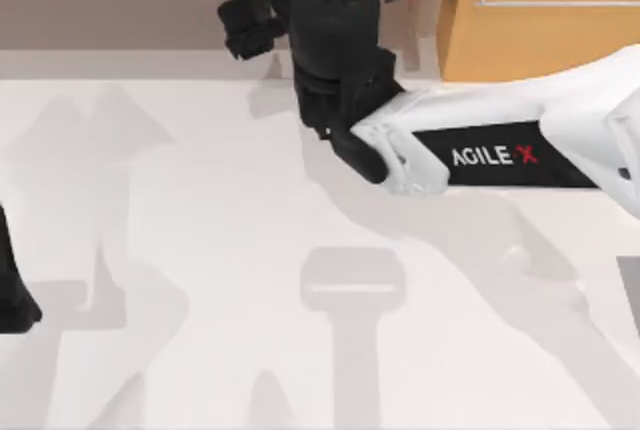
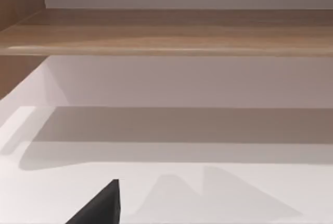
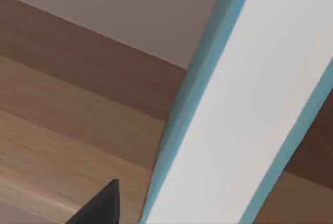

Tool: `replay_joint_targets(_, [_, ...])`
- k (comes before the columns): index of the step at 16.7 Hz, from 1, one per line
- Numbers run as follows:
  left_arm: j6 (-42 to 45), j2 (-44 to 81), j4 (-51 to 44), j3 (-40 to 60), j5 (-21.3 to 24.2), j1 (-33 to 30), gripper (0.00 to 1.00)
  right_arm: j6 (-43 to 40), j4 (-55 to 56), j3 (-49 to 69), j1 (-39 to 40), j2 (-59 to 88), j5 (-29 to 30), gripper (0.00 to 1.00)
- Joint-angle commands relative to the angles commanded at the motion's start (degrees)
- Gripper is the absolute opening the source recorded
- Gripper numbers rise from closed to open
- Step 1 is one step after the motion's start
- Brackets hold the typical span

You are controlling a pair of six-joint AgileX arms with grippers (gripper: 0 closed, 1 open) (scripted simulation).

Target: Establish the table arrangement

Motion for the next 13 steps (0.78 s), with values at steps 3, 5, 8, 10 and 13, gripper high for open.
replay_joint_targets(3, [0.0, 0.0, 0.0, 0.0, 0.0, 0.0, 1.0, 10.23, -5.81, 8.6, 0.63, 2.5, 3.82, 1.0])
replay_joint_targets(5, [0.0, 0.0, 0.0, 0.0, 0.0, 0.0, 1.0, 15.34, -8.79, 13.16, 0.71, 3.9, 5.75, 1.0])
replay_joint_targets(8, [0.0, 0.0, 0.0, 0.0, 0.0, 0.0, 1.0, 19.68, -11.35, 17.21, 0.61, 5.2, 7.42, 1.0])
replay_joint_targets(10, [0.0, 0.0, 0.0, 0.0, 0.0, 0.0, 1.0, 20.11, -11.62, 17.63, 0.58, 5.33, 7.59, 1.0])
replay_joint_targets(13, [0.0, 0.0, 0.0, 0.0, 0.0, 0.0, 1.0, 20.04, -11.53, 17.48, 0.41, 4.97, 7.48, 1.0])
